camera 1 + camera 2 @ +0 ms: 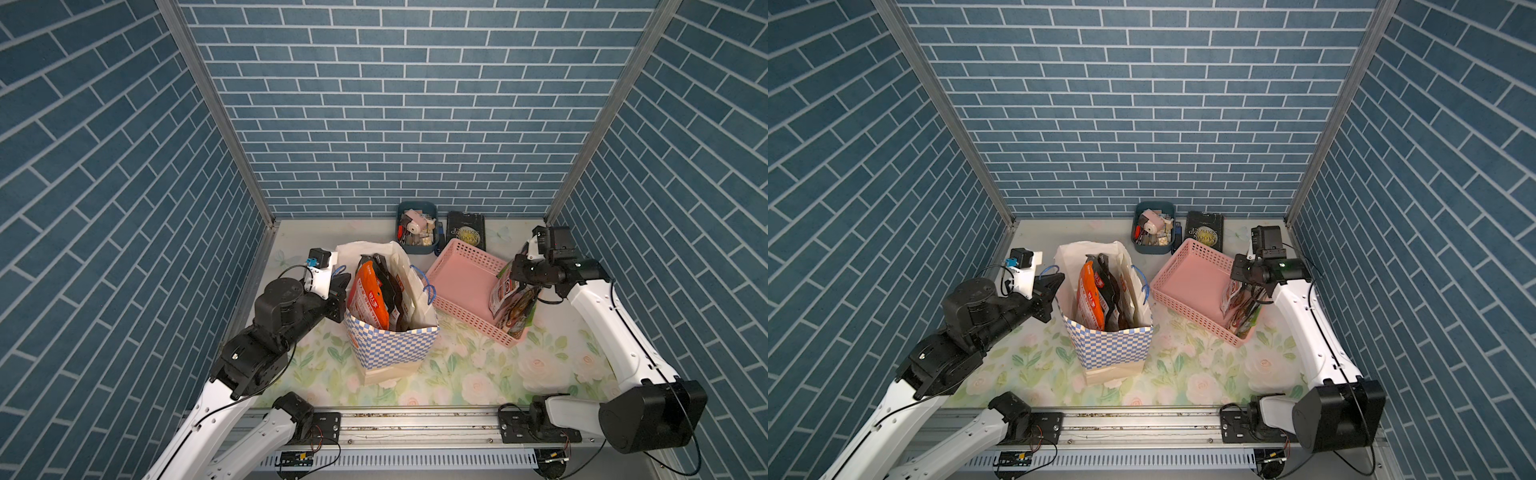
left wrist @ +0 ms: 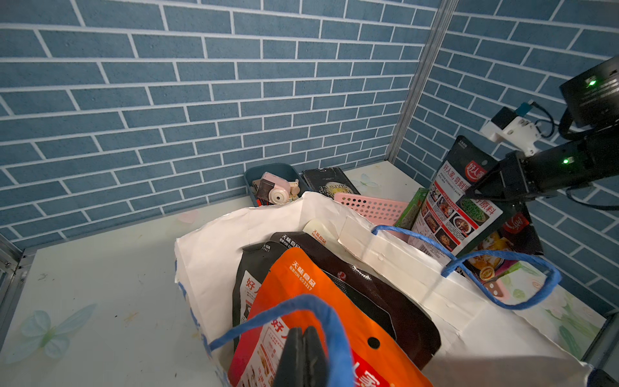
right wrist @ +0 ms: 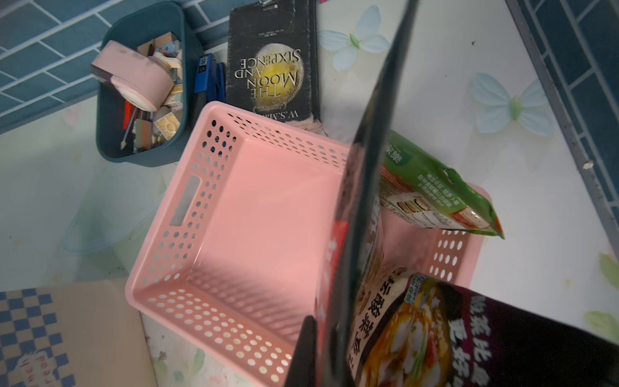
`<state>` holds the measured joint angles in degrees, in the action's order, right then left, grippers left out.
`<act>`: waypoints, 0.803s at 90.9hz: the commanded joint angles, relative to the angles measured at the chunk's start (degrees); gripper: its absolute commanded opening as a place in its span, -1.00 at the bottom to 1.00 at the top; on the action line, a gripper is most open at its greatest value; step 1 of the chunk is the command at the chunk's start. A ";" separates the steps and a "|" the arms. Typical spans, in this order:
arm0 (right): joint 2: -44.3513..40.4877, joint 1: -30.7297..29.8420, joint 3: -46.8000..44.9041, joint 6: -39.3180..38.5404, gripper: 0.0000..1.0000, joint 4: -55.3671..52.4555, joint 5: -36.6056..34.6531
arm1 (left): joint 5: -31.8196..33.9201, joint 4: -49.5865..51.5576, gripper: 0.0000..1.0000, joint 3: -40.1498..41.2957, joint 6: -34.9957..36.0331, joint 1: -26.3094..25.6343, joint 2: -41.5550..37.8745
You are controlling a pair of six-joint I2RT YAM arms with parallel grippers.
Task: Place the condiment packets inside the bag
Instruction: Pick up the condiment packet from the storage box, then place the condiment packet in the paper bag.
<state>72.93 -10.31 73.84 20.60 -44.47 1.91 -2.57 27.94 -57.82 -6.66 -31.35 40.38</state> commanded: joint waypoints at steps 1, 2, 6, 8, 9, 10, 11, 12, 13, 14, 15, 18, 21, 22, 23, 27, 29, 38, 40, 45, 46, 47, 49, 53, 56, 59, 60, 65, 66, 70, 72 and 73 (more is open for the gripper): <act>-4.48 -3.67 11.12 -5.22 -1.00 1.29 4.42 | 0.78 -3.33 -1.00 -0.69 -0.08 0.40 -0.72; -4.42 -4.11 12.23 -5.31 -1.00 1.12 4.82 | 0.84 -3.38 -1.00 -0.70 -0.05 0.36 -0.73; -4.04 -6.38 15.97 -5.59 -1.00 0.47 6.14 | 1.10 -3.42 -1.00 -0.71 -0.04 0.36 -0.51; -3.70 -7.58 18.13 -5.64 -1.00 0.14 6.89 | 1.26 -3.42 -1.00 -0.71 -0.09 0.40 -0.51; -3.51 -8.17 19.08 -5.65 -1.00 -0.02 7.23 | 1.30 -3.42 -1.00 -0.67 -0.10 0.41 -0.58; -3.24 -8.78 19.99 -5.70 -1.00 -0.15 7.54 | 1.36 -3.42 -1.00 -0.65 -0.11 0.41 -0.66; -2.97 -9.39 20.89 -5.77 -1.00 -0.25 7.91 | 1.39 -3.42 -1.00 -0.59 -0.20 0.37 -0.61; -2.70 -10.00 21.99 -5.80 -1.00 -0.35 8.23 | 1.45 -3.42 -1.00 -0.56 -0.20 0.39 -0.68; -2.44 -10.79 22.99 -5.77 -1.00 -0.44 8.52 | 1.48 -3.42 -1.00 -0.51 -0.29 0.40 -0.71; -2.17 -11.49 23.88 -5.80 -1.00 -0.49 8.75 | 1.50 -3.47 -1.00 -0.48 -0.33 0.37 -0.73; -1.87 -12.19 24.76 -5.82 -1.00 -0.51 9.00 | 1.55 -3.49 -1.00 -0.42 -0.44 0.39 -0.78; -0.97 -14.14 27.49 -5.83 -1.00 -0.42 10.12 | 1.65 -3.55 -1.00 -0.26 -0.57 0.41 -0.89; -0.01 -15.74 29.88 -5.79 -1.00 -0.16 11.94 | 1.68 -3.64 -1.00 -0.13 -0.74 0.37 -1.06; 0.31 -16.17 30.84 -5.72 -1.00 0.05 12.53 | 1.69 -3.66 -1.00 -0.07 -0.78 0.35 -1.08; 0.61 -16.77 31.63 -5.69 -1.00 0.29 13.17 | 1.69 -3.67 -1.00 -0.04 -0.84 0.38 -1.08; 1.77 -18.77 34.43 -5.46 -1.00 1.49 15.31 | 1.75 -3.75 -1.00 0.07 -0.92 0.40 -1.11; 2.20 -19.81 35.62 -5.37 -1.00 2.26 16.63 | 1.73 -3.77 -1.00 0.12 -1.02 0.37 -1.14; 3.95 -23.67 39.13 -4.25 -1.00 8.32 21.55 | 1.56 -4.08 -1.00 0.25 -1.24 0.40 -1.05; 4.26 -24.34 39.41 -3.86 -1.00 9.79 23.05 | 1.59 -4.16 -1.00 0.32 -1.25 0.35 -1.06; 4.86 -25.94 39.47 -2.69 -1.00 14.26 26.72 | 1.52 -4.34 -1.00 0.34 -1.25 0.38 -1.08; 4.99 -26.28 39.41 -2.46 -1.00 15.17 27.34 | 1.51 -4.36 -1.00 0.39 -1.25 0.40 -1.05; 5.10 -26.62 39.34 -2.26 -1.00 16.07 27.96 | 1.51 -4.38 -1.00 0.36 -1.25 0.36 -1.03; 5.36 -27.38 39.25 -1.89 -1.00 17.68 29.22 | 1.51 -4.39 -1.00 0.35 -1.25 0.40 -0.94; 6.09 -28.77 39.19 -1.20 -1.00 20.51 31.16 | 1.51 -4.47 -1.00 0.34 -1.34 0.34 -0.87; 6.68 -29.75 39.18 -0.84 -1.00 22.32 32.42 | 1.51 -4.48 -1.00 0.28 -1.22 0.37 -0.85; 7.23 -30.76 39.00 -0.56 -1.00 24.09 33.48 | 1.54 -4.55 -1.00 0.26 -1.16 0.41 -0.78; 7.45 -31.06 38.91 -0.43 -1.00 24.61 33.76 | 1.48 -4.56 -1.00 0.26 -1.12 0.37 -0.76; 8.61 -32.57 38.71 0.21 -1.00 26.97 35.00 | 1.43 -4.65 -1.00 0.17 -1.17 0.34 -0.83; 8.89 -32.84 38.73 0.27 -1.00 27.33 35.31 | 1.43 -4.70 -1.00 0.13 -1.17 0.33 -0.83; 10.00 -33.98 39.09 0.31 -1.00 28.21 36.37 | 1.36 -4.74 -1.00 -0.04 -1.20 0.37 -0.70; 10.45 -34.38 39.27 0.25 -1.00 28.58 36.88 | 1.34 -4.78 -1.00 -0.08 -1.18 0.38 -0.73; 10.69 -34.71 39.36 0.20 -1.00 28.75 37.13 | 1.34 -4.81 -1.00 -0.09 -1.17 0.36 -0.78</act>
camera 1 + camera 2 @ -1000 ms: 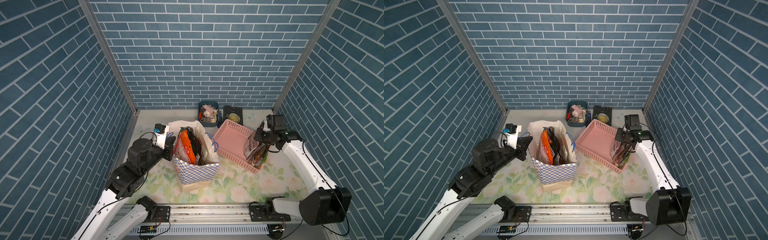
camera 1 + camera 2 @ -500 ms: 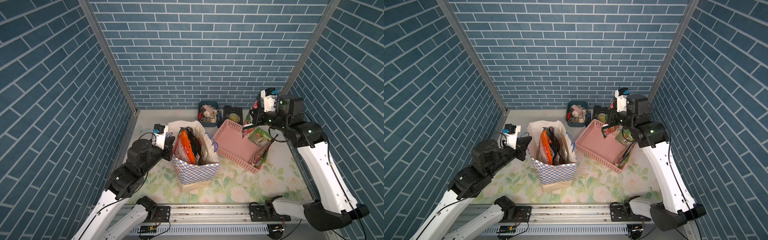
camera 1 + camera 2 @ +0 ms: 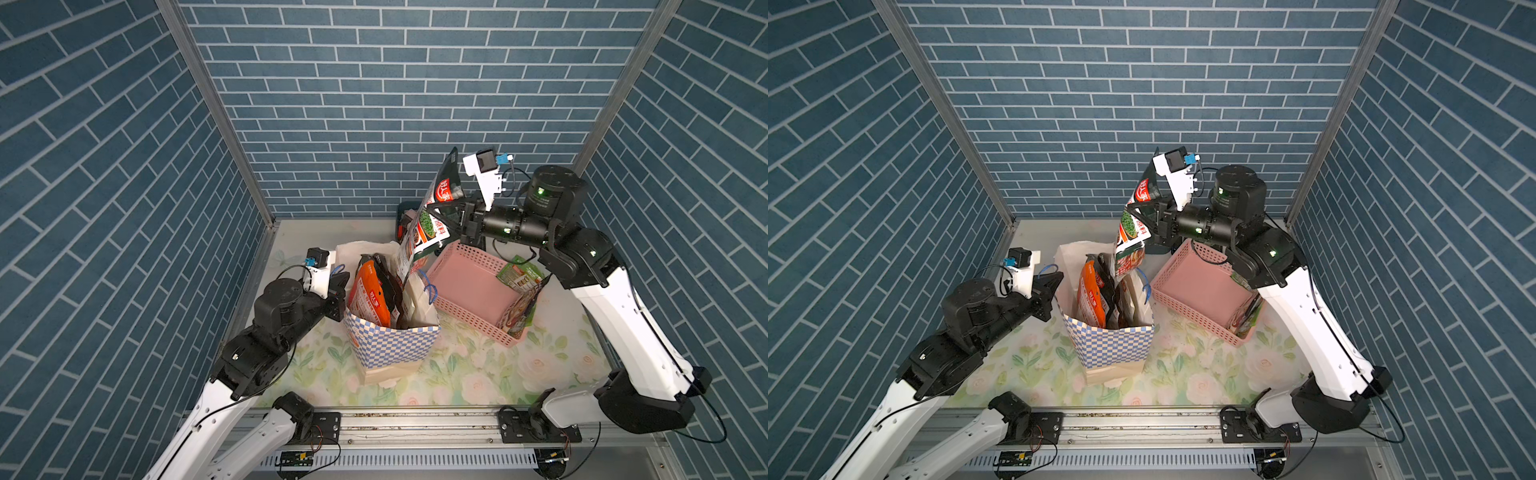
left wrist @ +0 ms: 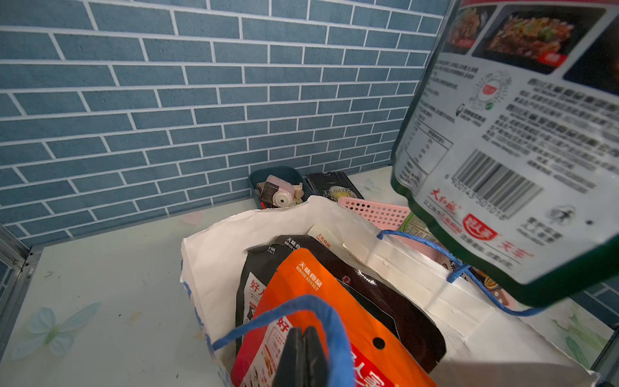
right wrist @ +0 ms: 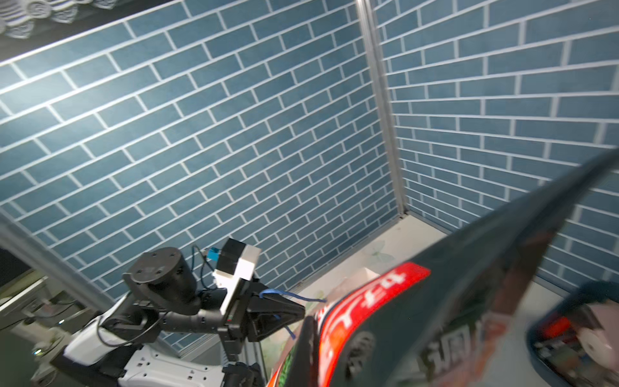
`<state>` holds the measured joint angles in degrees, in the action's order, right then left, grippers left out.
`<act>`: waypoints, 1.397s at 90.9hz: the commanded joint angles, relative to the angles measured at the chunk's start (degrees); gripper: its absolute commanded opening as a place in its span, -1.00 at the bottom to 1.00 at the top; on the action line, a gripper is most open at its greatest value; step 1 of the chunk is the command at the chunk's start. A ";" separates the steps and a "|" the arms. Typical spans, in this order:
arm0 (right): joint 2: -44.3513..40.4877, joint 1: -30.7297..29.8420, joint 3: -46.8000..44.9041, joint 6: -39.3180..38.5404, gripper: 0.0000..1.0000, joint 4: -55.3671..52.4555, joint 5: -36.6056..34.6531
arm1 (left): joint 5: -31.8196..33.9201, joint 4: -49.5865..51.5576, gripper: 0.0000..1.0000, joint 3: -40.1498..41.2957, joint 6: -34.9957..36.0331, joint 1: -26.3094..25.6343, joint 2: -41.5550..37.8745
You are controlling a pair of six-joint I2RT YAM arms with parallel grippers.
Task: Place the condiment packets inside the bag
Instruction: Place the condiment packet in the paper bag.
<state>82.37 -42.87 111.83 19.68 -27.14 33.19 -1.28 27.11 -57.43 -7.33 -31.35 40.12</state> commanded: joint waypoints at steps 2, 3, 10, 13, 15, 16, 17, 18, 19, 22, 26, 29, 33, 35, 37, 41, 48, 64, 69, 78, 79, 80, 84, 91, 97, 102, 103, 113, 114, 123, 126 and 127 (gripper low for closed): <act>1.73 -2.66 1.50 1.03 -1.00 11.69 6.37 | 0.05 -3.99 -1.00 -0.55 -0.42 0.38 -0.45; 1.91 -2.88 1.57 1.00 -1.00 11.85 6.58 | 0.05 -4.00 -1.00 -0.61 -0.41 0.40 -0.37; 3.03 -4.28 1.65 0.57 -1.00 12.81 8.09 | -0.04 -4.00 -1.00 -0.67 -0.40 0.33 -0.42; 3.39 -4.80 1.72 0.21 -1.00 12.95 8.66 | -0.03 -4.00 -1.00 -0.67 -0.45 0.33 -0.31; 3.65 -5.26 1.72 -0.10 -1.00 12.95 8.83 | -0.04 -3.93 -1.00 -0.67 -0.41 0.37 -0.33; 3.79 -5.41 1.72 -0.27 -1.00 12.97 8.96 | -0.04 -3.92 -1.00 -0.67 -0.45 0.35 -0.27; 3.87 -5.57 1.72 -0.48 -1.00 12.98 9.06 | -0.04 -3.92 -1.00 -0.67 -0.38 0.38 -0.38; 3.95 -5.69 1.72 -0.63 -1.00 13.03 9.12 | -0.04 -3.91 -1.00 -0.67 -0.35 0.36 -0.34; 4.12 -5.80 1.72 -0.75 -1.00 13.05 9.23 | -0.04 -3.91 -1.00 -0.67 -0.37 0.39 -0.28; 4.53 -6.16 1.65 -1.12 -1.00 13.19 9.55 | -0.02 -3.91 -1.00 -0.67 -0.29 0.37 -0.23; 5.12 -6.61 1.66 -1.30 -1.00 13.59 10.35 | -0.04 -3.91 -1.00 -0.67 -0.31 0.38 -0.22; 5.65 -6.86 1.64 -1.31 -1.00 14.13 11.18 | -0.04 -3.91 -1.00 -0.74 -0.36 0.33 -0.21; 6.46 -7.22 1.64 -1.38 -1.00 14.87 12.59 | 0.05 -3.91 -1.00 -0.82 -0.32 0.40 -0.12; 6.88 -7.40 1.68 -1.44 -1.00 15.22 13.28 | 0.05 -3.93 -1.00 -0.88 -0.27 0.41 -0.17; 7.33 -7.58 1.67 -1.61 -1.00 15.54 14.07 | 0.09 -3.87 -1.00 -0.92 -0.32 0.42 -0.20; 8.19 -7.74 1.86 -1.93 -1.00 15.94 15.59 | 0.20 -3.90 -1.00 -1.01 -0.36 0.35 -0.27; 10.00 -7.88 2.56 -2.82 -1.00 15.21 17.27 | 0.43 -3.99 -1.00 -0.93 -0.48 0.38 -0.63; 13.77 -7.80 3.91 -5.58 -1.00 11.57 19.85 | 0.66 -3.91 -1.00 -0.84 -0.75 0.38 -1.08; 14.85 -7.83 4.88 -7.15 -1.00 9.22 20.21 | 0.66 -3.83 -1.00 -0.84 -0.67 0.37 -1.17; 16.42 -7.75 7.56 -10.85 -1.00 3.80 19.18 | 0.75 -3.65 -1.00 -0.75 -0.69 0.42 -1.29; 16.55 -7.75 7.81 -11.18 -1.00 3.30 18.97 | 0.75 -3.65 -1.00 -0.75 -0.63 0.42 -1.33; 16.66 -7.75 8.06 -11.52 -1.00 2.82 18.77 | 0.75 -3.65 -1.00 -0.75 -0.60 0.42 -1.34; 17.18 -7.75 8.99 -12.99 -1.00 0.90 18.09 | 0.75 -3.65 -1.00 -0.75 -0.58 0.36 -1.31; 18.31 -7.74 11.35 -16.01 -1.00 -3.16 16.33 | 0.75 -3.73 -1.00 -0.66 -0.64 0.36 -1.40; 19.78 -7.76 14.51 -19.62 -1.00 -8.14 13.14 | 0.75 -3.82 -1.00 -0.67 -0.57 0.38 -1.42; 21.19 -7.75 17.08 -22.41 -1.00 -11.80 9.66 | 0.75 -3.88 -1.00 -0.67 -0.66 0.38 -1.50; 21.44 -7.75 17.53 -22.98 -1.00 -12.59 9.06 | 0.75 -3.89 -1.00 -0.67 -0.58 0.35 -1.52; 23.90 -7.85 20.88 -27.27 -1.00 -17.06 5.33 | 0.97 -3.98 -1.00 -0.67 -0.74 0.40 -1.54; 24.16 -7.85 21.23 -27.56 -1.00 -17.42 5.05 | 0.99 -3.94 -1.00 -0.71 -0.75 0.36 -1.54; 26.41 -8.28 24.93 -29.76 -1.00 -20.38 2.04 | 1.26 -3.70 -1.00 -0.75 -0.78 0.39 -1.60; 26.73 -8.47 26.11 -30.13 -1.00 -20.86 1.03 | 1.46 -3.59 -1.00 -0.75 -0.76 0.36 -1.61; 26.81 -8.51 26.36 -30.22 -1.00 -20.90 0.66 | 1.55 -3.53 -1.00 -0.75 -0.75 0.34 -1.57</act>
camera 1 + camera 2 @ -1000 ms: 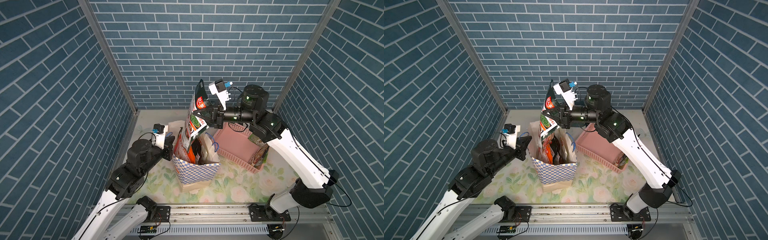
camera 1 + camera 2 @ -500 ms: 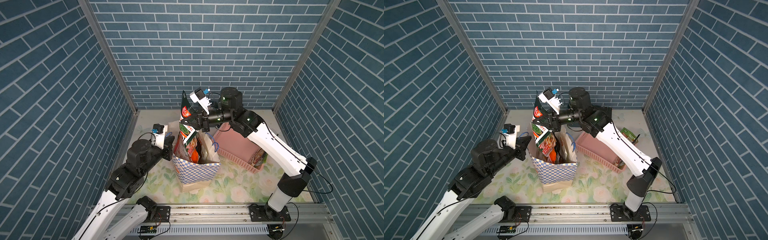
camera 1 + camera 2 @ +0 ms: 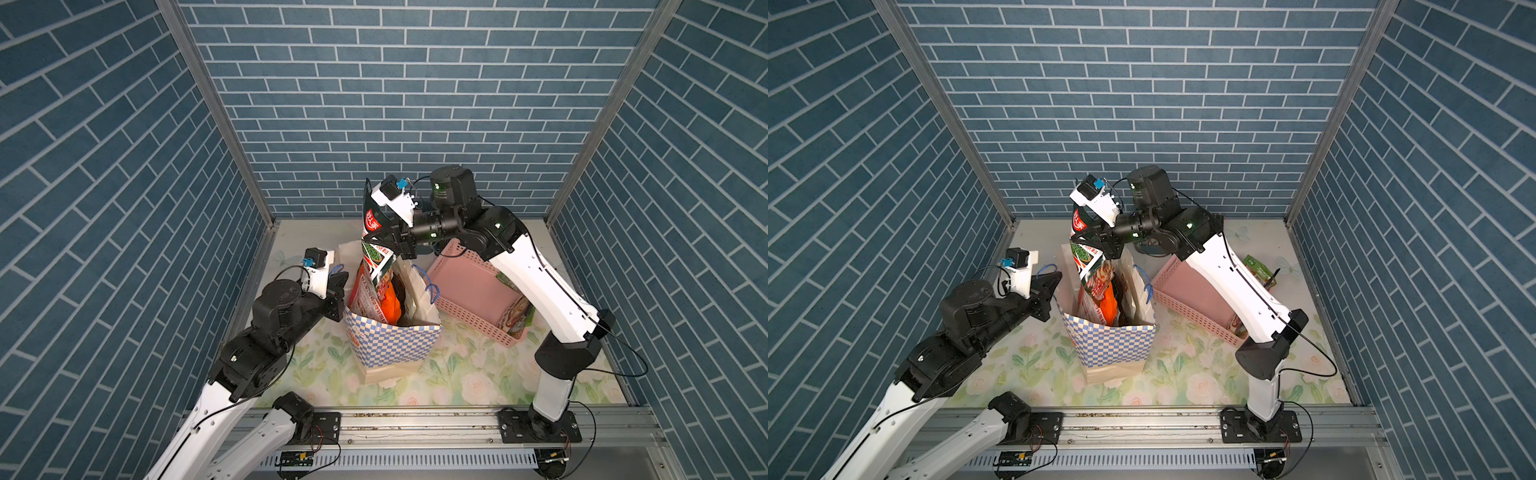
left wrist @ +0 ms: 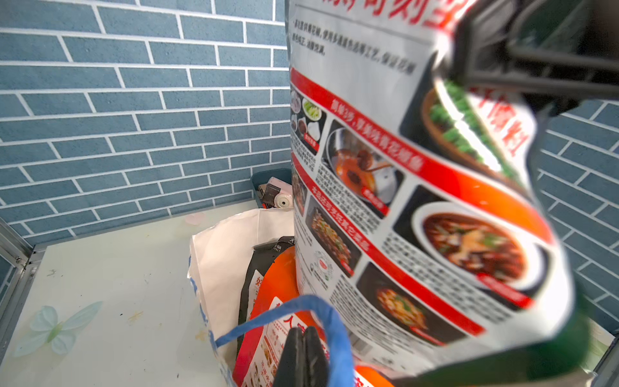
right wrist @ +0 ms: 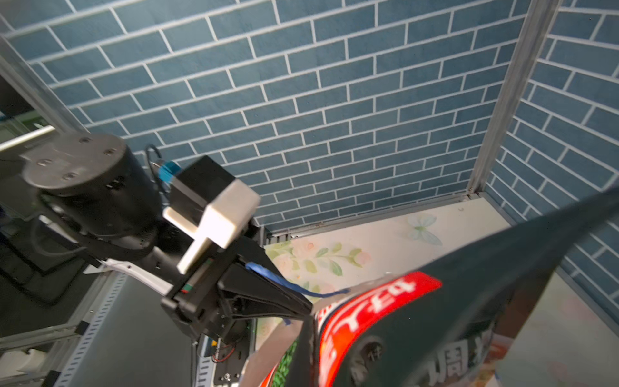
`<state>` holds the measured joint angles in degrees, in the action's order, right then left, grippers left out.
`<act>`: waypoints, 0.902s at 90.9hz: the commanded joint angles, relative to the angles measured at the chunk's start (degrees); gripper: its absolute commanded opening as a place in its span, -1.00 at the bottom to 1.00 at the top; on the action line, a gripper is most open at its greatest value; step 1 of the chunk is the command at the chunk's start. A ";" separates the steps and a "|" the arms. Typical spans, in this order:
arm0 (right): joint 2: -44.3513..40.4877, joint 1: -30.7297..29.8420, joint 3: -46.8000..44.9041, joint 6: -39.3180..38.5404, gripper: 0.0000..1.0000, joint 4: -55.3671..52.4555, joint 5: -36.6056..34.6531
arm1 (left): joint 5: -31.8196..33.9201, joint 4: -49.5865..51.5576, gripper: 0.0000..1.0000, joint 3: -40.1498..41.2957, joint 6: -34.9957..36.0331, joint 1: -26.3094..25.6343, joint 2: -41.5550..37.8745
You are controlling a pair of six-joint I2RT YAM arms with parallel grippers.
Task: Place the condiment packets inside the bag
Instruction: Place the condiment packet in the paper bag.
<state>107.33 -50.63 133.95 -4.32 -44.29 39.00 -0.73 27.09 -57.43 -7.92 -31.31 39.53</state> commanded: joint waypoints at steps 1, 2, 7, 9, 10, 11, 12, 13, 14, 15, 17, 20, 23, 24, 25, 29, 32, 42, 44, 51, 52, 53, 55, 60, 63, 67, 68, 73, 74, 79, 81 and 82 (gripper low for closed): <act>1.84 -0.81 4.49 -6.27 -1.00 -3.76 -5.47 | 1.09 -3.48 -1.00 -0.75 -0.16 0.34 -0.96; 1.84 -0.84 4.75 -6.29 -1.00 -3.73 -5.71 | 1.17 -3.42 -1.00 -0.75 -0.08 0.35 -0.95; 1.16 -0.87 5.08 -6.40 -1.00 -2.94 -6.83 | 1.62 -3.20 -1.00 -0.53 -0.29 0.33 -1.22; 0.79 -0.87 5.02 -6.41 -1.00 -2.52 -7.36 | 1.79 -3.12 -1.00 -0.35 -0.26 0.36 -1.39; 0.52 -0.87 4.97 -6.36 -1.00 -2.32 -7.63 | 1.83 -3.11 -1.00 -0.20 -0.26 0.37 -1.47; 0.30 -0.87 4.94 -6.34 -1.00 -2.08 -7.85 | 1.90 -3.10 -1.00 -0.08 -0.30 0.37 -1.60; 0.10 -0.87 4.89 -6.33 -1.00 -1.88 -8.00 | 2.02 -3.14 -1.00 0.07 -0.32 0.37 -1.71; -0.13 -0.92 4.86 -6.37 -1.00 -1.73 -8.12 | 2.12 -3.17 -1.00 0.23 -0.33 0.33 -1.90; -0.38 -0.94 4.80 -6.39 -1.00 -1.57 -8.23 | 2.22 -3.18 -1.00 0.44 -0.42 0.31 -2.04; -0.68 -0.95 4.68 -6.40 -1.00 -1.45 -8.32 | 2.31 -3.18 -1.00 0.63 -0.51 0.34 -2.19; -1.17 -0.96 4.44 -6.47 -1.00 -1.13 -8.44 | 2.53 -3.25 -1.00 0.93 -0.58 0.32 -2.47; -1.99 -0.94 4.03 -6.61 -1.00 -0.68 -8.38 | 2.84 -3.27 -1.00 1.32 -0.65 0.30 -2.60; -2.89 -0.96 3.40 -6.81 -1.00 -0.22 -8.00 | 2.98 -3.32 -1.00 1.55 -0.88 0.33 -2.63; -3.16 -0.87 3.10 -6.87 -1.00 0.02 -7.72 | 2.96 -3.34 -1.00 1.58 -0.87 0.35 -2.62; -3.52 -0.92 2.87 -6.90 -1.00 0.23 -7.46 | 2.99 -3.39 -1.00 1.65 -0.87 0.36 -2.62; -4.79 -0.91 1.42 -7.08 -1.00 1.31 -6.00 | 2.89 -3.82 -1.00 1.78 -0.94 0.37 -4.22; -5.86 -0.95 0.30 -7.22 -1.00 2.30 -4.46 | 2.62 -4.42 -1.00 1.91 -0.92 0.31 -4.76; -8.51 -0.96 -3.07 -7.24 -1.00 5.78 1.36 | 1.91 -7.48 -1.00 3.04 -1.24 0.35 -6.21; -8.84 -0.96 -3.52 -7.16 -1.00 6.36 2.29 | 1.77 -8.04 -1.00 3.31 -1.33 0.35 -6.46; -10.03 -0.91 -4.86 -6.69 -1.00 9.10 5.51 | 1.45 -9.32 -1.00 4.32 -1.52 0.31 -6.74; -10.21 -0.89 -5.16 -6.55 -1.00 9.65 5.93 | 1.44 -9.42 -1.00 4.42 -1.55 0.34 -6.74; -10.34 -0.88 -5.53 -6.39 -1.00 10.18 6.45 | 1.40 -9.46 -1.00 4.51 -1.65 0.36 -6.70; -10.66 -0.83 -6.13 -6.05 -1.00 11.07 7.56 | 1.36 -9.55 -1.00 4.76 -1.59 0.30 -6.67; -11.21 -0.89 -7.79 -5.18 -1.00 13.86 10.15 | 1.14 -9.75 -1.00 5.14 -1.61 0.32 -6.64; -11.26 -0.90 -8.56 -4.77 -1.00 15.24 11.21 | 0.97 -9.81 -1.00 5.33 -1.59 0.29 -6.66; -11.03 -0.87 -9.00 -4.35 -1.00 16.19 11.74 | 0.87 -9.94 -1.00 5.47 -1.58 0.36 -6.74; -10.93 -0.87 -9.03 -4.32 -1.00 16.22 11.73 | 0.84 -9.90 -1.00 5.48 -1.53 0.36 -6.79; -10.24 -0.75 -9.01 -4.42 -1.00 16.13 11.62 | 0.84 -9.89 -1.00 5.40 -1.44 0.37 -7.03; -10.14 -0.68 -9.04 -4.45 -1.00 16.15 11.57 | 0.83 -9.88 -1.00 5.40 -1.42 0.33 -7.11; -9.48 -0.49 -9.22 -4.47 -1.00 16.27 11.77 | 1.01 -9.80 -1.00 5.33 -1.23 0.31 -7.45; -9.15 -0.45 -9.23 -4.43 -1.00 16.30 11.86 | 1.11 -9.74 -1.00 5.32 -1.13 0.33 -7.56; -9.02 -0.40 -9.23 -4.41 -1.00 16.28 11.91 | 1.14 -9.71 -1.00 5.31 -1.09 0.31 -7.59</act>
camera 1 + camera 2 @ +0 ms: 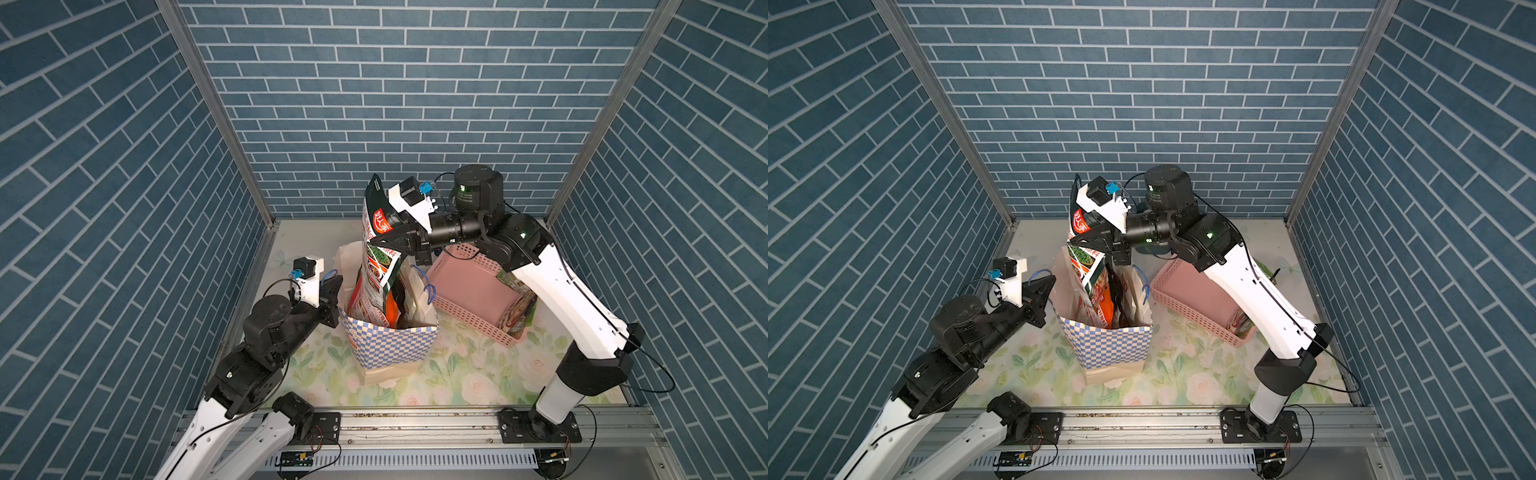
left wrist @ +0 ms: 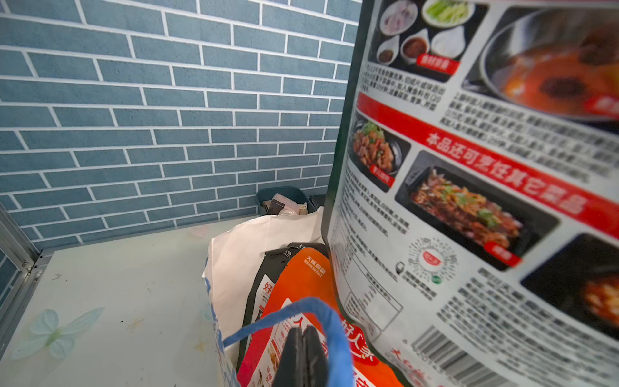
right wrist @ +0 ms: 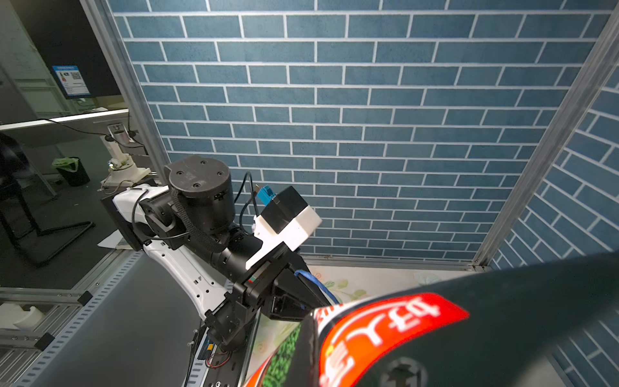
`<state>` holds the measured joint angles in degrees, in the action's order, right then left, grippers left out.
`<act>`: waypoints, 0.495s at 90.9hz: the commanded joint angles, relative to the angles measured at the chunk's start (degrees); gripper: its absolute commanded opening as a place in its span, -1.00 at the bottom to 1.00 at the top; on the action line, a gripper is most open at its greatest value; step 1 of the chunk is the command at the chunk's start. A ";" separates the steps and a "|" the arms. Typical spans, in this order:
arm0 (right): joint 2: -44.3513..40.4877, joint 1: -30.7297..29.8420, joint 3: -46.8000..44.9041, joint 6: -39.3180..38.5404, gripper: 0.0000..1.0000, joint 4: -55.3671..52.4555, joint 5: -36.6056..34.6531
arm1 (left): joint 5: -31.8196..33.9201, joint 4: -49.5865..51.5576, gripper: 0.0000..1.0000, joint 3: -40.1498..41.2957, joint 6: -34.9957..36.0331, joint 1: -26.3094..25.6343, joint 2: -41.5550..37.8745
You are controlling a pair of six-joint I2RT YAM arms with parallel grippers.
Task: Place the condiment packets inside the bag
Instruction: Place the condiment packet in the paper bag.
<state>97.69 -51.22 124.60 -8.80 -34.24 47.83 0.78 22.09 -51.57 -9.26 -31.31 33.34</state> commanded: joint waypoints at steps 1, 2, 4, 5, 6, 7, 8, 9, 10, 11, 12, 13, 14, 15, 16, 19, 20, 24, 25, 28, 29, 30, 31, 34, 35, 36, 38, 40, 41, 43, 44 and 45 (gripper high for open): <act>0.77 0.22 0.12 0.09 -1.00 6.30 3.07 | -0.31 -4.70 -1.00 -0.55 0.36 0.34 -1.47; 0.94 0.23 0.12 0.13 -1.00 6.34 3.06 | -0.28 -4.69 -1.00 -0.55 0.32 0.31 -1.54; 1.30 0.29 0.19 0.24 -1.00 6.46 3.12 | -0.21 -4.62 -1.00 -0.48 0.37 0.31 -1.60; 1.46 0.27 0.29 0.30 -1.00 6.50 3.13 | -0.19 -4.61 -1.00 -0.47 0.37 0.30 -1.65; 1.63 0.26 0.34 0.33 -1.00 6.53 3.23 | -0.17 -4.60 -1.00 -0.47 0.38 0.34 -1.68; 1.81 0.25 0.45 0.34 -1.00 6.54 3.27 | -0.17 -4.60 -1.00 -0.46 0.38 0.31 -1.73; 2.02 0.20 0.55 0.40 -1.00 6.59 3.38 | -0.16 -4.60 -1.00 -0.42 0.38 0.30 -1.76; 2.26 0.22 0.69 0.42 -1.00 6.57 3.39 | -0.16 -4.60 -1.00 -0.39 0.34 0.29 -1.78; 2.47 0.28 0.84 0.48 -1.00 6.56 3.49 | -0.16 -4.64 -1.00 -0.38 0.36 0.33 -1.78; 2.67 0.31 1.01 0.51 -1.00 6.56 3.58 | -0.16 -4.66 -1.00 -0.38 0.37 0.35 -1.79; 2.85 0.36 1.18 0.57 -1.00 6.56 3.71 | -0.20 -4.67 -1.00 -0.37 0.37 0.32 -1.79; 3.12 0.35 1.31 0.59 -1.00 6.55 3.87 | -0.23 -4.68 -1.00 -0.37 0.38 0.35 -1.79; 3.34 0.34 1.51 0.65 -1.00 6.51 4.03 | -0.24 -4.73 -1.00 -0.33 0.38 0.36 -1.79; 3.58 0.34 1.74 0.73 -1.00 6.49 4.20 | -0.29 -4.70 -1.00 -0.31 0.47 0.37 -1.79; 3.79 0.33 1.94 0.76 -1.00 6.48 4.38 | -0.31 -4.74 -1.00 -0.30 0.42 0.37 -1.79; 4.49 0.33 2.49 0.98 -1.00 6.47 5.10 | -0.33 -4.84 -1.00 -0.22 0.38 0.30 -1.78; 4.68 0.29 2.71 1.07 -1.00 6.47 5.35 | -0.33 -4.90 -1.00 -0.16 0.38 0.29 -1.78; 5.55 0.33 3.40 1.21 -1.00 6.39 6.51 | -0.34 -5.01 -1.00 -0.05 0.30 0.31 -1.79; 5.79 0.33 3.56 1.23 -1.00 6.34 6.71 | -0.34 -5.02 -1.00 -0.03 0.34 0.34 -1.79; 6.38 0.32 3.89 1.24 -1.00 6.04 7.16 | -0.31 -5.10 -1.00 -0.02 0.30 0.35 -1.84; 6.55 0.33 3.94 1.19 -1.00 5.95 7.22 | -0.33 -5.11 -1.00 -0.07 0.21 0.32 -1.86; 6.68 0.29 3.96 1.17 -1.00 5.81 7.25 | -0.33 -5.12 -1.00 -0.09 0.29 0.34 -1.87; 6.83 0.31 3.98 1.12 -1.00 5.70 7.30 | -0.33 -5.16 -1.00 -0.10 0.29 0.31 -1.83; 7.16 0.40 3.88 0.94 -1.00 5.41 7.23 | -0.34 -5.08 -1.00 -0.17 0.27 0.31 -1.93; 7.29 0.50 3.80 0.87 -1.00 5.32 7.21 | -0.34 -5.10 -1.00 -0.23 0.28 0.30 -1.99; 7.40 0.50 3.68 0.83 -1.00 5.24 7.20 | -0.34 -5.07 -1.00 -0.26 0.29 0.34 -2.02; 7.60 0.62 3.47 0.81 -1.00 5.13 7.14 | -0.27 -5.11 -1.00 -0.32 0.29 0.30 -2.11; 7.78 0.71 3.24 0.80 -1.00 5.08 7.11 | -0.21 -5.08 -1.00 -0.40 0.29 0.33 -2.13; 7.87 0.79 3.09 0.80 -1.00 5.02 7.10 | -0.19 -5.06 -1.00 -0.43 0.29 0.31 -2.14; 7.98 0.89 2.80 0.80 -1.00 4.98 7.10 | -0.17 -5.04 -1.00 -0.52 0.36 0.31 -2.14; 8.05 0.92 2.65 0.80 -1.00 4.98 7.10 | -0.16 -5.04 -1.00 -0.53 0.37 0.30 -2.19; 8.14 0.98 2.44 0.80 -1.00 4.97 7.10 | -0.16 -4.99 -1.00 -0.58 0.37 0.29 -2.21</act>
<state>105.80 -50.72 125.89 -8.75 -32.16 52.38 0.80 21.96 -51.29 -9.23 -31.31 32.36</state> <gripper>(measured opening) 0.056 0.065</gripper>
